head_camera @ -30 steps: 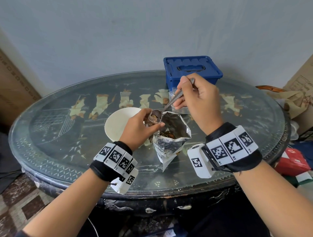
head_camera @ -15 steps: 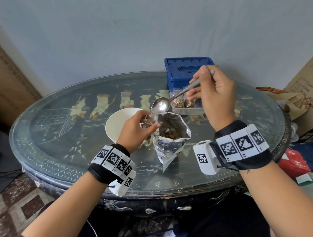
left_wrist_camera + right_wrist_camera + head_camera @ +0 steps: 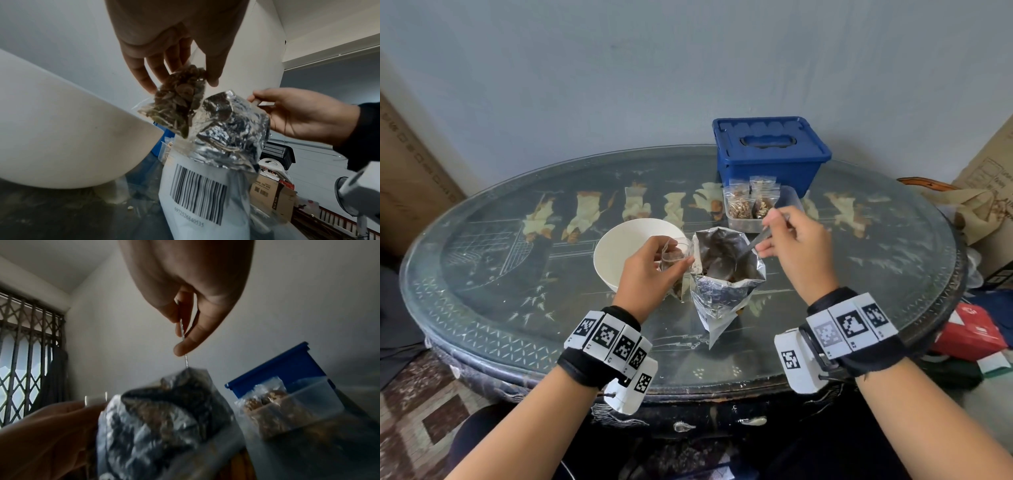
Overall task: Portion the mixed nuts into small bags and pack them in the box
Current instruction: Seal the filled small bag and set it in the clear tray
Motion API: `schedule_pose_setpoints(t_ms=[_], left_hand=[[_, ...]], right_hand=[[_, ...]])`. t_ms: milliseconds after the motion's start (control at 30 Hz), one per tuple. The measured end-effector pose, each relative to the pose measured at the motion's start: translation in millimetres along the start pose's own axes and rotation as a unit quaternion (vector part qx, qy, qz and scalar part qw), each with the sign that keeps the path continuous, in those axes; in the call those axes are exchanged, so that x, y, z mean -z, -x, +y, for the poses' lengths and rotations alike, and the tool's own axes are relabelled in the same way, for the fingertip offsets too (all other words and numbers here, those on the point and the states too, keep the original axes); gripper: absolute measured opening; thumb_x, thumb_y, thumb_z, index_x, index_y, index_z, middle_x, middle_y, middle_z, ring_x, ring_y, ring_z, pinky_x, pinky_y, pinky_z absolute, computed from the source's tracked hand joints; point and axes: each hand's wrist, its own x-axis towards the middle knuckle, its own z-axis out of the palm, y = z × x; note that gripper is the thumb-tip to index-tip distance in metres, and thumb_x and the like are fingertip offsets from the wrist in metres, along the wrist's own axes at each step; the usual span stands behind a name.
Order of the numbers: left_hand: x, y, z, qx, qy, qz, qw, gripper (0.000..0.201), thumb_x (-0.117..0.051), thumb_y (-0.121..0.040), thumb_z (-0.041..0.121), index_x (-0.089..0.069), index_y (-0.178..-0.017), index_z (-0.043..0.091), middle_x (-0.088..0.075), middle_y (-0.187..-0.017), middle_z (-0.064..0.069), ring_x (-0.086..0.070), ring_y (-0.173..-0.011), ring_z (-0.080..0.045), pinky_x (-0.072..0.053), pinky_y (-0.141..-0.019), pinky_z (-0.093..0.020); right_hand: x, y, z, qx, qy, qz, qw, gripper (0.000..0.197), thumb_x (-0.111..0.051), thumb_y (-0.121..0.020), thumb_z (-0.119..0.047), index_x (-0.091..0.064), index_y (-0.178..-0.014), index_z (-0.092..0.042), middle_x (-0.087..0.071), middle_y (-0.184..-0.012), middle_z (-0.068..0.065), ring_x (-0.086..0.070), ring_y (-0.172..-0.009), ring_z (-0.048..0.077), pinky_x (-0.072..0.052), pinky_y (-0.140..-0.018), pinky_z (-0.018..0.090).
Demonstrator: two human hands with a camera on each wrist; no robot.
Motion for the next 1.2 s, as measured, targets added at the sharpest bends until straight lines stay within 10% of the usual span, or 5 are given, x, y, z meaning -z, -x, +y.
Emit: schedule_pose_setpoints(t_ms=[233, 433, 733, 1067, 1200], left_hand=[[3.3, 2.8, 3.1, 0.016, 0.013, 0.001, 1.000, 0.026, -0.071, -0.079, 0.024, -0.054, -0.098, 0.018, -0.059, -0.090, 0.011, -0.057, -0.086, -0.009, -0.040, -0.070, -0.003], [6.7, -1.4, 9.6, 0.013, 0.018, 0.005, 1.000, 0.029, -0.072, -0.078, 0.026, -0.054, -0.098, 0.018, -0.058, -0.089, 0.012, -0.057, -0.088, -0.011, -0.042, -0.070, -0.009], [15.7, -24.2, 71.0, -0.031, 0.112, 0.030, 0.993, 0.026, -0.072, -0.078, 0.027, -0.052, -0.095, 0.020, -0.059, -0.081, 0.014, -0.054, -0.063, 0.012, -0.041, -0.059, -0.004], [20.3, -48.1, 103.2, 0.001, 0.227, -0.067, 0.972, 0.019, -0.048, -0.095, 0.030, -0.062, -0.097, 0.018, -0.066, -0.091, -0.002, -0.064, -0.088, -0.014, -0.054, -0.075, -0.027], [22.3, -62.6, 110.1, -0.016, 0.217, -0.073, 0.973, 0.010, -0.055, -0.092, 0.019, -0.063, -0.086, 0.019, -0.065, -0.078, 0.001, -0.063, -0.075, -0.013, -0.056, -0.068, -0.032]], right_hand=[[-1.7, 6.6, 10.4, -0.056, 0.117, -0.071, 0.989, 0.024, -0.052, -0.093, -0.024, -0.068, -0.087, -0.007, -0.066, -0.071, 0.006, -0.060, -0.071, 0.019, -0.043, -0.063, 0.021], [8.0, 4.7, 5.8, -0.029, 0.142, -0.100, 0.984, 0.014, -0.060, -0.089, -0.021, -0.066, -0.098, -0.013, -0.065, -0.088, -0.002, -0.053, -0.075, 0.001, -0.037, -0.063, -0.001], [-4.1, 1.1, -33.4, 0.134, 0.290, -0.159, 0.934, 0.046, -0.062, -0.079, -0.053, -0.064, -0.109, -0.018, -0.064, -0.109, -0.005, -0.050, -0.102, 0.014, -0.027, -0.075, 0.023], [-2.6, -17.8, -60.3, 0.032, 0.149, -0.242, 0.958, 0.033, -0.062, -0.087, -0.035, -0.064, -0.111, -0.012, -0.068, -0.105, 0.003, -0.061, -0.099, 0.019, -0.047, -0.088, 0.037], [13.6, -31.1, -71.0, 0.026, 0.137, -0.290, 0.947, 0.023, -0.064, -0.086, -0.031, -0.065, -0.103, -0.014, -0.069, -0.099, 0.001, -0.064, -0.092, 0.014, -0.050, -0.085, 0.032]])
